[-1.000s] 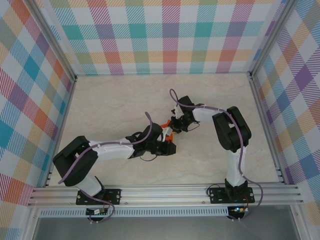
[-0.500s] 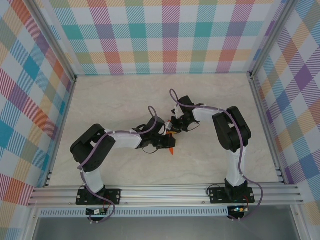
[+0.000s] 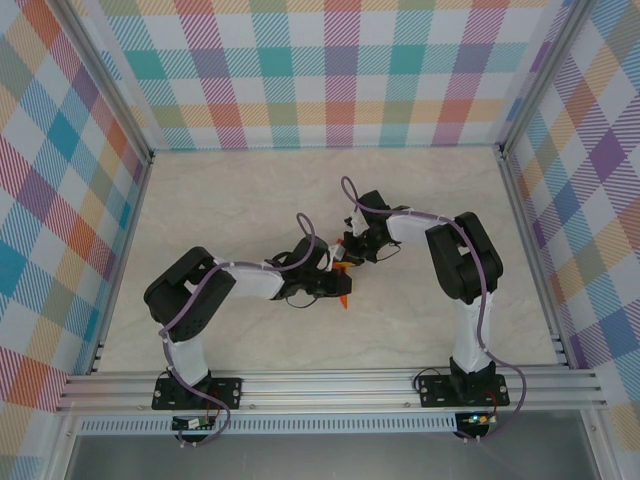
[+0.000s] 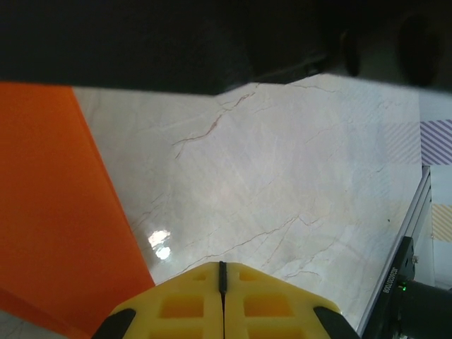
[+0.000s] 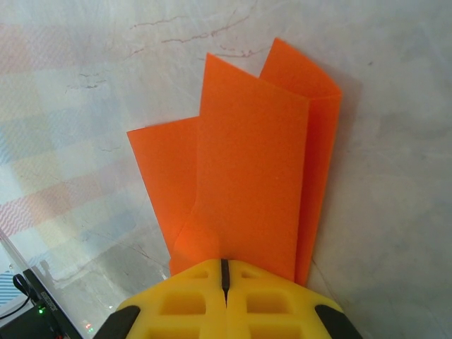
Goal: Fold a paper plane with a square sheet of paper (fold left side to right side)
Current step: Fold the wing for the fifth time at the center of the table.
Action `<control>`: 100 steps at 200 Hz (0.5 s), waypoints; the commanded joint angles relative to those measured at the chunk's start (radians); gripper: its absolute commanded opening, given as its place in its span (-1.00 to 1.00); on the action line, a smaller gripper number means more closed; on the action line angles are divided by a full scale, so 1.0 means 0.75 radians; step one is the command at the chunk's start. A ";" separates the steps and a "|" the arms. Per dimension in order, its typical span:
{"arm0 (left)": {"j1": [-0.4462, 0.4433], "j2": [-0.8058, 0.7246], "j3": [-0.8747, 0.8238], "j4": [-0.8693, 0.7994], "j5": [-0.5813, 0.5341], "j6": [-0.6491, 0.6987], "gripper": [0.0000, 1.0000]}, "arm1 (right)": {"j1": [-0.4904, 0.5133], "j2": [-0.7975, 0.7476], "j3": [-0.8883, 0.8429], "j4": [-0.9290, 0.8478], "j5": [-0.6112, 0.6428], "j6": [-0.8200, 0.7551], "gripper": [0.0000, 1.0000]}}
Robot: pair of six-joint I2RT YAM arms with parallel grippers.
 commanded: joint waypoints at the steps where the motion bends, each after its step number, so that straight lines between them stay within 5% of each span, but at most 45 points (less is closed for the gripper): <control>1: -0.025 0.013 -0.065 -0.052 0.013 -0.022 -0.92 | 0.016 0.084 -0.004 -0.074 0.110 -0.015 -0.99; 100: -0.088 0.002 -0.101 -0.106 -0.050 -0.006 -0.92 | 0.016 0.098 0.021 -0.108 0.117 -0.020 -0.99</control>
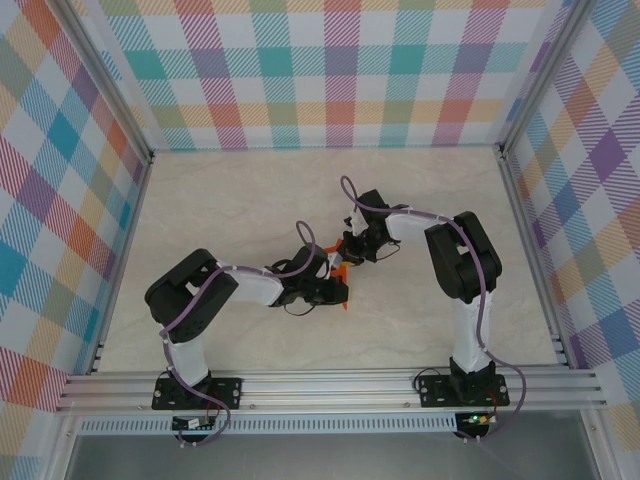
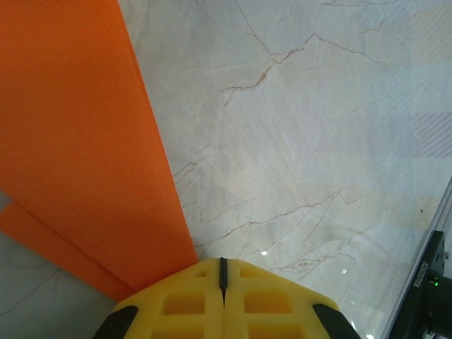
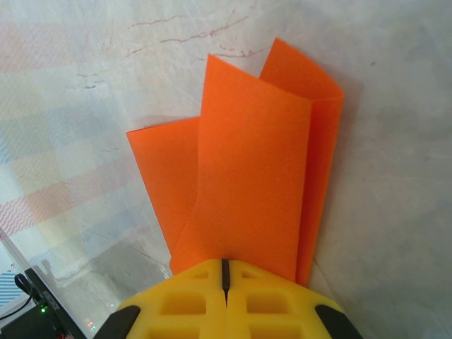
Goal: Fold a paper plane with a square sheet of paper (fold left side to right side)
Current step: Fold the wing for the fifth time at the center of the table.
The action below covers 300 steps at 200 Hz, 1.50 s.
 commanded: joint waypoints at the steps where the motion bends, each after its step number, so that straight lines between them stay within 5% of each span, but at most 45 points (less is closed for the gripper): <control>1: -0.050 0.003 -0.031 -0.132 0.015 0.009 -0.92 | 0.014 0.085 -0.006 -0.071 0.117 -0.020 -0.99; 253: -0.189 -0.215 -0.201 -0.139 -0.004 0.004 -0.95 | 0.014 0.069 0.023 -0.044 0.069 -0.022 -0.98; 300: -0.136 -0.502 -0.162 -0.296 -0.138 0.061 -0.88 | 0.015 -0.097 0.093 -0.040 0.084 -0.045 -0.67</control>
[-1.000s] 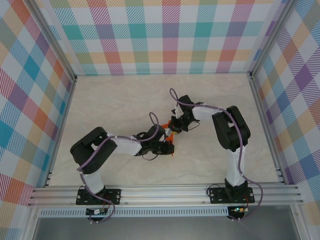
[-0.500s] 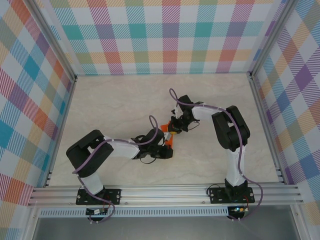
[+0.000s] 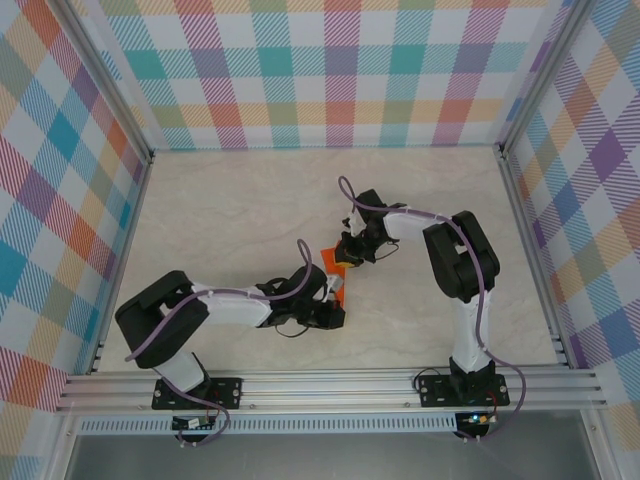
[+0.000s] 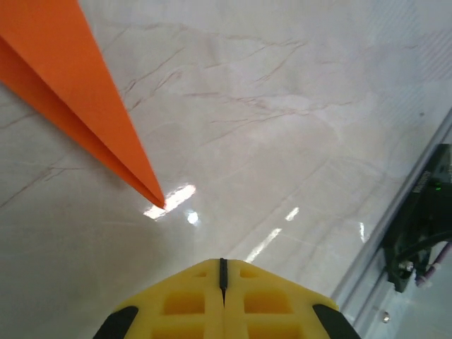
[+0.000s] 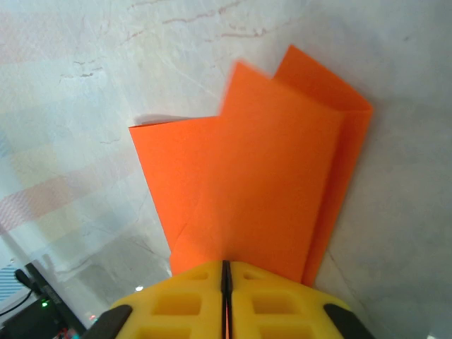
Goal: Fold a paper plane with a square sheet of paper (fold left side to right side)
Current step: Fold the wing for the fifth time at the center of the table, then move the paper plane to the center of the table.
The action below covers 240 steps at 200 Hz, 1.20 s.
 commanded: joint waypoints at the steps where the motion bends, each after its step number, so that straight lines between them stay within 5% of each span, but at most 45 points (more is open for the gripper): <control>1: 0.031 -0.181 0.019 -0.130 -0.089 0.044 -0.87 | 0.008 -0.107 0.059 0.008 0.083 -0.045 -0.66; 69: 0.083 -0.623 0.131 -0.648 -1.054 0.075 -0.59 | 0.069 -0.424 0.039 -0.250 0.486 -0.081 -0.06; 102: 0.089 -0.705 0.106 -0.641 -1.174 0.024 -0.51 | 0.229 -0.417 0.003 -0.382 0.734 -0.026 0.28; 121: 0.091 -0.726 0.077 -0.638 -1.182 -0.004 -0.51 | 0.252 -0.397 -0.060 -0.368 0.767 0.049 0.32; 191: 0.093 -0.778 0.061 -0.682 -1.207 -0.011 -0.49 | 0.259 -0.305 -0.122 -0.250 0.607 0.064 -0.42; 224: 0.093 -0.829 0.058 -0.714 -1.235 -0.006 -0.43 | 0.260 -0.333 -0.116 -0.204 0.512 0.025 -1.00; 240: 0.093 -0.854 0.059 -0.733 -1.252 0.001 -0.35 | 0.258 -0.411 -0.135 -0.144 0.433 0.002 -1.00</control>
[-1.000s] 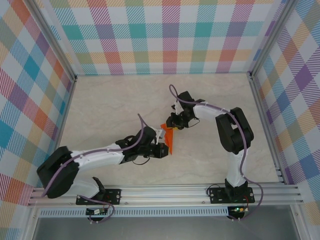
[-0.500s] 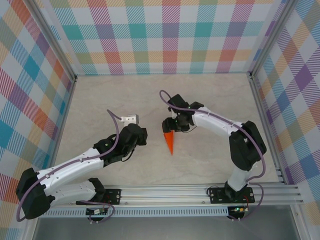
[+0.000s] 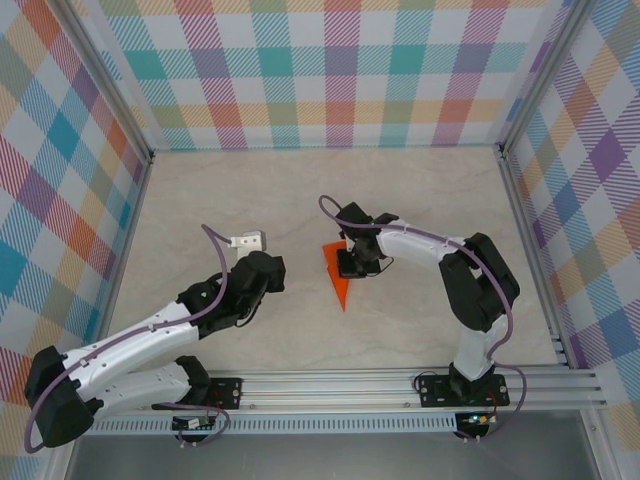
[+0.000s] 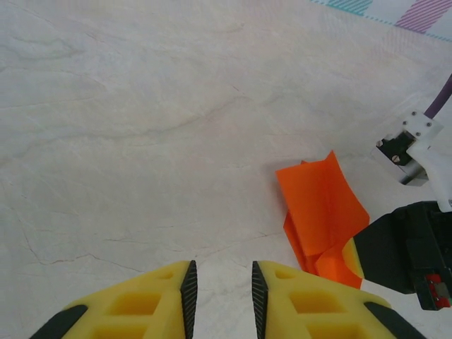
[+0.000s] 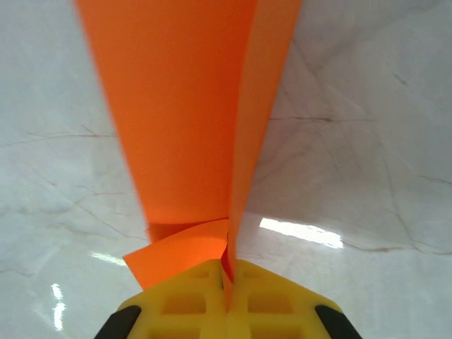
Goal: Fold a paper plane with a square sheet of paper (fold left side to right side)
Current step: Move the paper plane to the center of the table.
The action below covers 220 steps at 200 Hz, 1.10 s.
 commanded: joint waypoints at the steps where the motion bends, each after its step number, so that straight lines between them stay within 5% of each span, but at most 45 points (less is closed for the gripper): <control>1: 0.015 -0.049 -0.011 -0.058 -0.064 0.004 -0.34 | 0.000 -0.106 -0.011 0.088 -0.142 -0.040 -1.00; 52: 0.014 -0.125 -0.019 -0.060 -0.073 0.030 0.20 | -0.117 -0.258 -0.230 0.389 -0.523 -0.023 -1.00; 103: 0.014 -0.152 -0.019 -0.021 0.001 0.088 0.95 | -0.265 -0.163 -0.409 0.491 -0.561 -0.048 -0.96; 156: 0.014 -0.138 -0.002 -0.021 0.022 0.111 1.00 | -0.281 -0.246 -0.324 0.131 -0.211 -0.137 -0.19; 190: 0.015 -0.143 -0.004 -0.009 -0.010 0.121 1.00 | -0.181 -0.392 -0.199 -0.180 0.091 -0.121 0.02; 220: 0.013 -0.149 -0.014 0.007 -0.014 0.135 1.00 | -0.038 -0.411 -0.196 -0.195 0.108 -0.018 0.19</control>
